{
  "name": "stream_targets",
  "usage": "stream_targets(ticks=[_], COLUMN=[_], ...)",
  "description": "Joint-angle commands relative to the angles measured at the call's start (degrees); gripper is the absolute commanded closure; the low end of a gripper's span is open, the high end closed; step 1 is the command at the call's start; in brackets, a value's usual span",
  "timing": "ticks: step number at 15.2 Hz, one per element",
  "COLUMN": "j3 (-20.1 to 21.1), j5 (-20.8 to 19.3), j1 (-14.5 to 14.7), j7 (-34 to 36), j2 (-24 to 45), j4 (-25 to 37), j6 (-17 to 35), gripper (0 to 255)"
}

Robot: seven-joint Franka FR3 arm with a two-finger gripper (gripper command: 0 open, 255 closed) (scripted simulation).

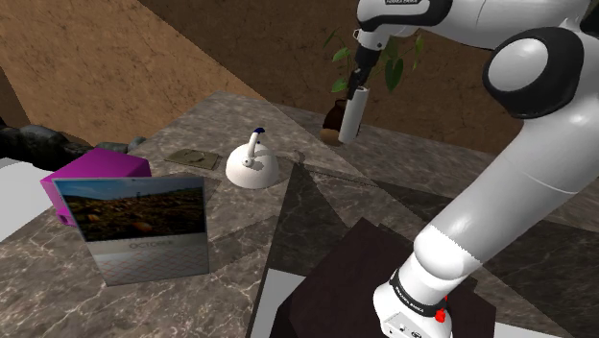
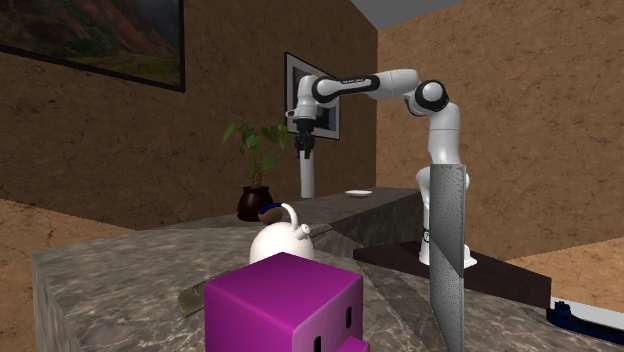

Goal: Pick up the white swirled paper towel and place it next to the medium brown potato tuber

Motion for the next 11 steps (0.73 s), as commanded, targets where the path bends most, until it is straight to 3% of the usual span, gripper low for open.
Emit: stream_targets(ticks=[1,11], j3=[-1.54,-8.38], j5=[0.44,4.95], j1=[-1.28,-8.84], j7=[-2.98,-17.70], j2=[1.16,11.00], j4=[1.25,12.81], j6=[-0.06,-2.50], gripper=[255,255])
